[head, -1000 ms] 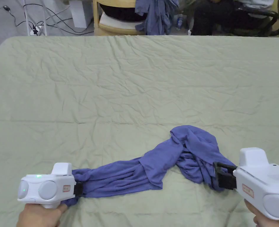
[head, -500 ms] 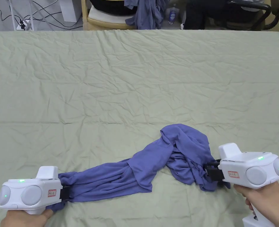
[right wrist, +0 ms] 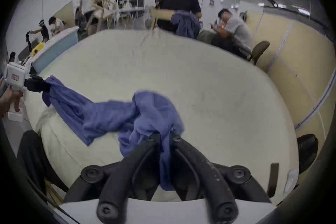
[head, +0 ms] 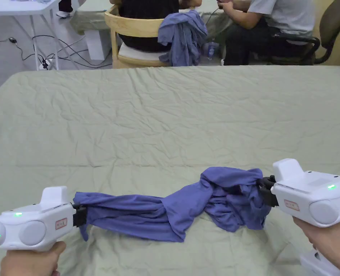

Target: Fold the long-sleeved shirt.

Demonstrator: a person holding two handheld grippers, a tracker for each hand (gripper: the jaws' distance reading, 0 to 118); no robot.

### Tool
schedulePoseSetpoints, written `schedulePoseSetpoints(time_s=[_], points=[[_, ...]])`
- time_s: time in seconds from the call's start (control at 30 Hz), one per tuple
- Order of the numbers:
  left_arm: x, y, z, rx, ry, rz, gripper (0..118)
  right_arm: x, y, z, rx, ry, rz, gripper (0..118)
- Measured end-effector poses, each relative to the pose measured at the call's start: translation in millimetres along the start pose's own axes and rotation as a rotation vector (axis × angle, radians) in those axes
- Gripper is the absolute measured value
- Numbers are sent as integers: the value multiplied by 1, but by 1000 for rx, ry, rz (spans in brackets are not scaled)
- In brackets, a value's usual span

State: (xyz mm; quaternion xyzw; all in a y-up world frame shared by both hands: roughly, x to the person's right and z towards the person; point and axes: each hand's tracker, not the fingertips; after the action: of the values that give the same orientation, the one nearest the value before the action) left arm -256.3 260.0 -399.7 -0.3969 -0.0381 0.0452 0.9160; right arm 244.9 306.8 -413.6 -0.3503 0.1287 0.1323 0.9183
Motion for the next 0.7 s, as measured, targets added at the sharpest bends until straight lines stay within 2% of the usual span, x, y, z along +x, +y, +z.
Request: schedulePoseSetpoints(time_s=[0.27,0.43,0.7], points=[[2,109,107,247,-14,-77,10,6,93,106,239,-54,38,12],[-6,186,183,380,41,-146,10,11,153,167,352,-91,73,12],[-14,285,295,543,138,-165,10,40,237,253,527,-149,16,12]])
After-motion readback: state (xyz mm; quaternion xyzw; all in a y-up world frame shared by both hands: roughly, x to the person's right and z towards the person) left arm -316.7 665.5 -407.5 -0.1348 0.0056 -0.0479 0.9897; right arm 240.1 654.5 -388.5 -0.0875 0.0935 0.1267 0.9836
